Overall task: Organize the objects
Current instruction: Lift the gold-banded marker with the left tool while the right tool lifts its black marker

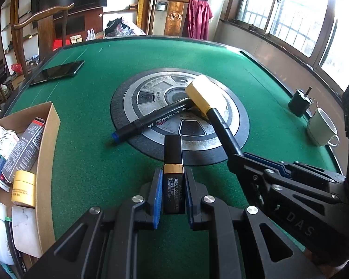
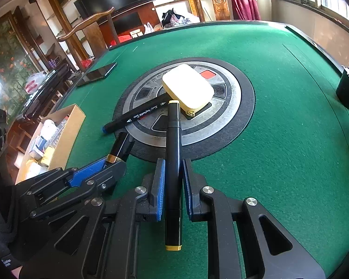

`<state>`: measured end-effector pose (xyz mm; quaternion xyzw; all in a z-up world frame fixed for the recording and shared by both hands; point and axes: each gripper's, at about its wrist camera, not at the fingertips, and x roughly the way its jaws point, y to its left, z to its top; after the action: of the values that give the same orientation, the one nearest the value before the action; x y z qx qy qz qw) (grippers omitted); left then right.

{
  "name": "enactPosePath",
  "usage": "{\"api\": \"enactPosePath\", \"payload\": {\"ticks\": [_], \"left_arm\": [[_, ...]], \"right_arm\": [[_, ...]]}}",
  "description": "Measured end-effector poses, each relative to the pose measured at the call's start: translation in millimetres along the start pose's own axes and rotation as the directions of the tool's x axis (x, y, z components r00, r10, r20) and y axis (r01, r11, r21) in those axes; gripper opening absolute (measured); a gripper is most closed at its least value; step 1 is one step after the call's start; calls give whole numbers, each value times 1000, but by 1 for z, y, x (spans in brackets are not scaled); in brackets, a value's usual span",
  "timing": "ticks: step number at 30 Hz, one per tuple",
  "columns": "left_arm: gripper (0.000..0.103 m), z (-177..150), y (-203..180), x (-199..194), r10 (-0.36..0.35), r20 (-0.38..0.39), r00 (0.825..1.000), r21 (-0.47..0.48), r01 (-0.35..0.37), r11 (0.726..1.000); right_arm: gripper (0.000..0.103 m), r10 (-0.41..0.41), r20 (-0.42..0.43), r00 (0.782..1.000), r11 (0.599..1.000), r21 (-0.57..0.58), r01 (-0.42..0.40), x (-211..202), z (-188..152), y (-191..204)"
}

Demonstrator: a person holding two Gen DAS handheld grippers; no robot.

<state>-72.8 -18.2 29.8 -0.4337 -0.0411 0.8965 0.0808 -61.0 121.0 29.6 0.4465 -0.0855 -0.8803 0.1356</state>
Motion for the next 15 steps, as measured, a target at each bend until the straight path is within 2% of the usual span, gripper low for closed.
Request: {"api": "enactPosePath", "payload": {"ticks": [10, 15], "left_arm": [[17, -11, -8, -35, -7, 82, 997, 23, 5, 1000], [17, -26, -6, -58, -18, 114, 993, 26, 15, 1000]], "right_arm": [[14, 36, 28, 999, 999, 29, -37, -9, -1, -1], [14, 66, 53, 996, 997, 35, -68, -22, -16, 7]]}}
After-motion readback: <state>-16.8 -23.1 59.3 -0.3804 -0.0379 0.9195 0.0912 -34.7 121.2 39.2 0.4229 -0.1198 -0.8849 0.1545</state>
